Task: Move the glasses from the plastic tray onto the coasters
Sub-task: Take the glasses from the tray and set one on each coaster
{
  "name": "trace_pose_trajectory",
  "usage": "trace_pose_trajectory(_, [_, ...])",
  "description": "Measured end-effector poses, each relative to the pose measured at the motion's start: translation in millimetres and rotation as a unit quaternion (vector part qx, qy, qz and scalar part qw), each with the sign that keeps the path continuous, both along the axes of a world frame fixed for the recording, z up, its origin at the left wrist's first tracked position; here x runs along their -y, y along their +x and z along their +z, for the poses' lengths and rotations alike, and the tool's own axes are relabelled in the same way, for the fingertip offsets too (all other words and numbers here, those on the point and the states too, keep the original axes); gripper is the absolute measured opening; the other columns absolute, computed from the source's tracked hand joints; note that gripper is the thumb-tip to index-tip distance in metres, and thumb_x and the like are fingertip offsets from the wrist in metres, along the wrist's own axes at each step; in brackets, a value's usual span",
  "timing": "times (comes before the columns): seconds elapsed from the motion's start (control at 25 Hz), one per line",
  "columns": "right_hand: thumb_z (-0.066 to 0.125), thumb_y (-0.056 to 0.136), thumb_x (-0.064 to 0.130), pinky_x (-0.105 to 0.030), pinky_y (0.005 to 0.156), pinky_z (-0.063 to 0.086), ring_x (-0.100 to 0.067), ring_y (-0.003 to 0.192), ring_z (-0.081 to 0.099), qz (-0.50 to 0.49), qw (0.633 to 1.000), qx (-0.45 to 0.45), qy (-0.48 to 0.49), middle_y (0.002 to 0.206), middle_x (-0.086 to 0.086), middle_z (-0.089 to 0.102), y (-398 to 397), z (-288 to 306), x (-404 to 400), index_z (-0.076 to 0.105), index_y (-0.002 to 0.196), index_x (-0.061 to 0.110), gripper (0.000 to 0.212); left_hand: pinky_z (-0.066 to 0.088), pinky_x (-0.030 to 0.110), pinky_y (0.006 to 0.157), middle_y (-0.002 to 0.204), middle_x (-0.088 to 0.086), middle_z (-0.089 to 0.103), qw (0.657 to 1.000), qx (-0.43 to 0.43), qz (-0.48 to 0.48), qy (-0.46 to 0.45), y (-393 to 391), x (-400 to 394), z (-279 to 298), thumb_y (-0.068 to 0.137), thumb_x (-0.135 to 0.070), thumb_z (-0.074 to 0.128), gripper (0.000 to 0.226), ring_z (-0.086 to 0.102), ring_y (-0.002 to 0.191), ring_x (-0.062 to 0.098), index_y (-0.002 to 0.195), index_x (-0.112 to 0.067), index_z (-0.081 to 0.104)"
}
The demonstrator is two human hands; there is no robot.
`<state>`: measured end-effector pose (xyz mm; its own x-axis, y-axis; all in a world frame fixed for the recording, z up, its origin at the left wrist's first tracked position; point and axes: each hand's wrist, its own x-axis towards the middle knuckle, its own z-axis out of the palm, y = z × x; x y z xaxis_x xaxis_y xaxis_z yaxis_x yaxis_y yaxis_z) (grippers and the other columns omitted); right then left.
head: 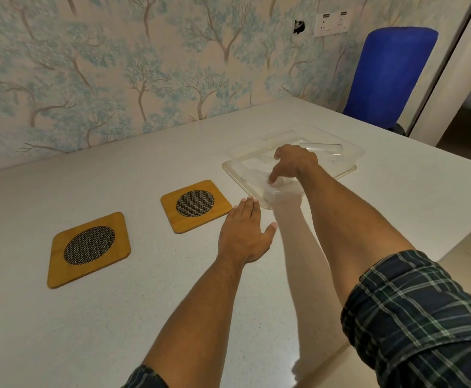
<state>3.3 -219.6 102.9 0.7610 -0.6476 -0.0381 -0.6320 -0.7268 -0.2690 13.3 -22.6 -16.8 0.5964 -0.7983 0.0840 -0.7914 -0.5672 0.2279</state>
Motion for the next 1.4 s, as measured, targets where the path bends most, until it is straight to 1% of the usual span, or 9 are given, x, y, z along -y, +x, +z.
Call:
trace_pose_trajectory(0.12, [0.09, 0.065, 0.046, -0.035, 0.082, 0.043, -0.028, 0.114, 0.061, -0.004, 0.998, 0.062, 0.022, 0.128, -0.004, 0.065, 11, 11, -1, 0.059, 0.131, 0.017, 0.079, 0.003, 0.041, 0.129, 0.174, 0.006, 0.004, 1.0, -0.003, 0.002, 0.001, 0, 1, 4, 0.101, -0.067, 0.021, 0.086, 0.001, 0.16, 0.023, 0.165, -0.012, 0.006])
trace_pose_trajectory(0.44, [0.092, 0.067, 0.04, -0.037, 0.089, 0.05, -0.03, 0.117, 0.06, 0.001, 0.979, 0.195, 0.063, 0.131, -0.009, 0.062, 47, 26, 3, 0.051, 0.135, 0.011, 0.084, 0.005, 0.043, 0.129, 0.173, 0.012, 0.005, 0.999, 0.027, -0.019, 0.019, 10, 11, 15, 0.104, -0.061, 0.022, 0.083, 0.002, 0.16, 0.025, 0.163, -0.005, 0.006])
trace_pose_trajectory(0.56, [0.09, 0.072, 0.039, -0.039, 0.102, 0.048, -0.029, 0.129, 0.055, 0.012, 0.97, 0.227, 0.081, 0.144, -0.01, 0.055, 62, 34, 13, 0.049, 0.146, 0.011, 0.089, 0.006, 0.043, 0.129, 0.173, 0.011, 0.004, 1.0, 0.022, -0.014, 0.011, 18, 22, 28, 0.104, -0.061, 0.023, 0.083, 0.001, 0.16, 0.024, 0.164, -0.007, 0.005])
trace_pose_trajectory(0.76, [0.086, 0.078, 0.039, -0.047, 0.11, 0.044, -0.032, 0.137, 0.046, 0.032, 0.969, 0.226, 0.092, 0.149, -0.011, 0.049, 74, 3, 15, 0.045, 0.152, 0.014, 0.088, 0.004, 0.043, 0.129, 0.174, 0.009, 0.003, 1.0, 0.008, -0.014, 0.023, 9, 18, 9, 0.104, -0.063, 0.022, 0.083, 0.0, 0.16, 0.023, 0.164, -0.01, 0.002])
trace_pose_trajectory(1.04, [0.077, 0.087, 0.044, -0.044, 0.109, 0.044, -0.029, 0.139, 0.041, 0.079, 0.979, 0.188, 0.025, 0.151, -0.009, 0.044, 85, -7, -2, 0.042, 0.155, 0.018, 0.08, 0.007, 0.044, 0.129, 0.174, 0.009, 0.002, 0.999, -0.005, -0.015, 0.029, 10, 8, 9, 0.104, -0.061, 0.022, 0.083, 0.0, 0.16, 0.024, 0.164, -0.009, -0.001])
trace_pose_trajectory(1.16, [0.074, 0.084, 0.057, -0.046, 0.11, 0.042, -0.028, 0.14, 0.042, 0.103, 0.981, 0.161, 0.029, 0.155, -0.007, 0.042, 77, -2, 6, 0.041, 0.155, 0.022, 0.086, 0.005, 0.043, 0.129, 0.174, 0.007, 0.0, 1.0, -0.005, -0.013, 0.027, 5, 5, 7, 0.103, -0.062, 0.022, 0.083, -0.003, 0.16, 0.022, 0.164, -0.011, 0.0])
trace_pose_trajectory(1.24, [0.062, 0.088, 0.066, -0.046, 0.109, 0.042, -0.026, 0.138, 0.046, 0.083, 0.975, 0.199, 0.053, 0.153, -0.006, 0.046, 69, 8, 19, 0.044, 0.152, 0.023, 0.079, 0.003, 0.042, 0.129, 0.174, 0.007, -0.003, 1.0, -0.006, -0.013, 0.023, 3, 4, 6, 0.103, -0.062, 0.023, 0.083, -0.005, 0.16, 0.021, 0.164, -0.01, 0.0])
trace_pose_trajectory(1.32, [0.045, 0.101, 0.053, -0.039, 0.097, 0.044, -0.029, 0.129, 0.054, 0.02, 0.958, 0.281, 0.047, 0.141, -0.008, 0.059, 62, 16, 39, 0.055, 0.142, 0.02, 0.053, 0.002, 0.041, 0.129, 0.174, 0.007, -0.004, 1.0, -0.005, -0.021, 0.021, 2, 3, 7, 0.104, -0.061, 0.024, 0.083, -0.007, 0.159, 0.02, 0.164, -0.009, -0.001])
trace_pose_trajectory(1.4, [0.04, 0.104, 0.026, -0.036, 0.088, 0.043, -0.033, 0.124, 0.057, -0.026, 0.965, 0.262, -0.003, 0.135, -0.009, 0.062, 58, 16, 58, 0.057, 0.138, 0.017, 0.039, 0.002, 0.042, 0.129, 0.173, 0.007, -0.006, 0.999, -0.001, -0.024, 0.027, 1, 3, 8, 0.104, -0.061, 0.022, 0.083, -0.008, 0.159, 0.019, 0.164, -0.01, -0.002])
